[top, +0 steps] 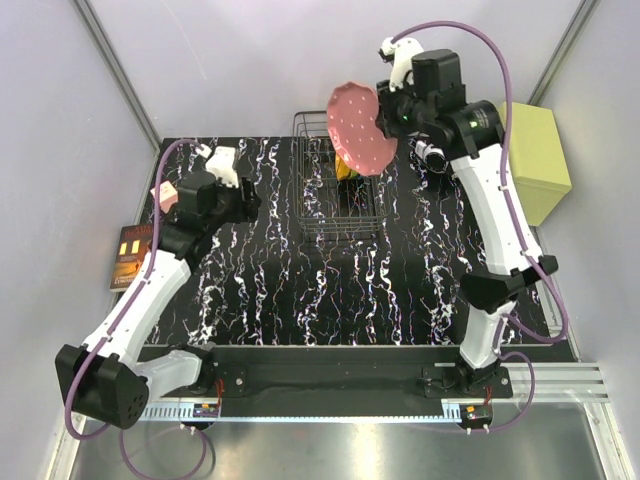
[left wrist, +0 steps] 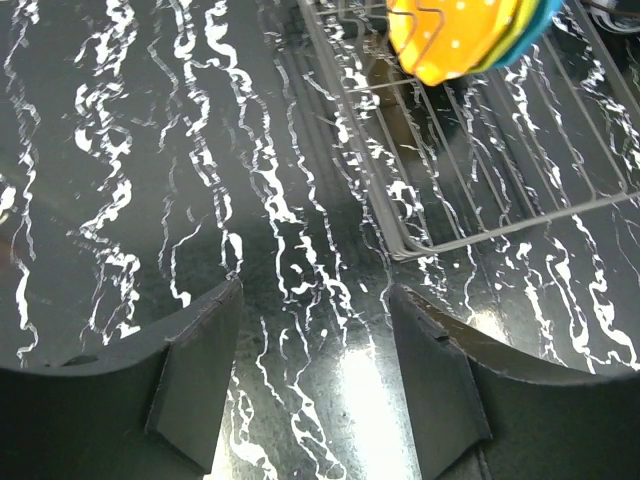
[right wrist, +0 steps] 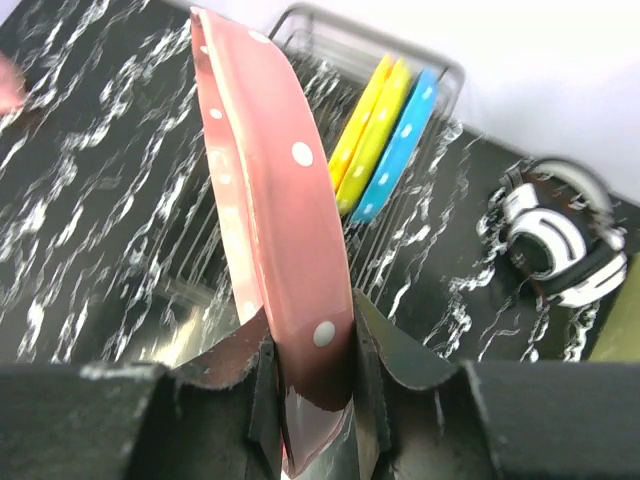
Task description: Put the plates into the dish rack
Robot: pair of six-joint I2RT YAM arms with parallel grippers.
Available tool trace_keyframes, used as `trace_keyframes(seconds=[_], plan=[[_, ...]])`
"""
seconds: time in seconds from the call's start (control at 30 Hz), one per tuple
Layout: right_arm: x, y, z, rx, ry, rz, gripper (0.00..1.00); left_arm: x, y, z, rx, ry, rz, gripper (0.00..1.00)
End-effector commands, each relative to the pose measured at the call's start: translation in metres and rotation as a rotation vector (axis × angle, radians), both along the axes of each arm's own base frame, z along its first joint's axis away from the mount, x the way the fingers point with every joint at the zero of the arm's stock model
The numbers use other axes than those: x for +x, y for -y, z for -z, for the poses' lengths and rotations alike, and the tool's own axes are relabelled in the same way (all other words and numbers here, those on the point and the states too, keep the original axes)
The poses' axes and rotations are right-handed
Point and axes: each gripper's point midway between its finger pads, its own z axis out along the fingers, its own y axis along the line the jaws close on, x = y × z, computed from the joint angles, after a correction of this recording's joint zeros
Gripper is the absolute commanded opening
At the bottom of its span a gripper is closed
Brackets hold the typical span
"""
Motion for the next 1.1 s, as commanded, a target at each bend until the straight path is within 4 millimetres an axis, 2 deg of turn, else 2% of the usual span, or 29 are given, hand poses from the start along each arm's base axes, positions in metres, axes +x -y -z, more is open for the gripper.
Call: trace_keyframes(seconds=[0.0,0.03,0.07,0.1,0.13,0.17,0.2,0.23,0.27,0.4,0.43,0.5,0.67,0.7,0.83,1.0,1.03,1.07], plan=[[0.025,0.007,-0.105,0.167,0.355,0.221,0.00,0.001,-0.009,-0.008,-0.078,0.030,-0.043,0.63],[0.032,-0.009,-0.098,0.146,0.365,0.226,0.00,0.001,-0.011,-0.008,-0.085,0.028,-0.048,0.63],[0.039,-0.003,-0.109,0.142,0.425,0.316,0.00,0.001,-0.015,-0.005,-0.097,0.021,-0.062,0.63],[0.044,-0.008,-0.109,0.131,0.447,0.347,0.00,0.000,-0.015,-0.004,-0.099,0.019,-0.061,0.63],[0.050,-0.029,-0.096,0.085,0.450,0.337,0.00,-0.001,-0.017,-0.003,-0.102,0.018,-0.067,0.63],[0.055,-0.022,-0.104,0.091,0.498,0.441,0.00,-0.001,-0.020,-0.002,-0.105,0.014,-0.075,0.63],[0.058,-0.026,-0.102,0.089,0.516,0.475,0.00,-0.002,-0.021,-0.002,-0.105,0.018,-0.079,0.63],[0.065,-0.040,-0.094,0.077,0.524,0.486,0.00,-0.003,-0.024,0.000,-0.104,0.014,-0.085,0.63],[0.068,-0.036,-0.102,0.119,0.563,0.563,0.00,-0.004,-0.025,0.001,-0.108,0.012,-0.090,0.63],[0.077,-0.056,-0.098,0.195,0.593,0.622,0.00,-0.007,-0.030,0.003,-0.123,0.016,-0.106,0.63],[0.081,-0.064,-0.091,0.206,0.588,0.626,0.00,-0.007,-0.030,0.005,-0.122,0.017,-0.105,0.63],[0.085,-0.061,-0.080,0.231,0.573,0.691,0.00,-0.008,-0.031,0.003,-0.124,0.026,-0.111,0.63],[0.098,-0.071,-0.049,0.262,0.532,0.739,0.00,-0.015,-0.034,0.007,-0.133,0.051,-0.124,0.63],[0.104,-0.074,-0.036,0.238,0.524,0.750,0.00,-0.016,-0.036,0.008,-0.134,0.053,-0.129,0.63],[0.113,-0.079,-0.019,0.192,0.524,0.761,0.00,-0.026,-0.037,0.015,-0.145,0.052,-0.128,0.64],[0.129,-0.092,0.005,0.145,0.540,0.753,0.00,-0.035,-0.039,0.015,-0.179,0.064,-0.130,0.64],[0.131,-0.093,0.007,0.146,0.546,0.753,0.00,-0.035,-0.039,0.015,-0.180,0.066,-0.132,0.65],[0.134,-0.094,0.010,0.143,0.548,0.754,0.00,-0.036,-0.040,0.015,-0.181,0.070,-0.134,0.70]])
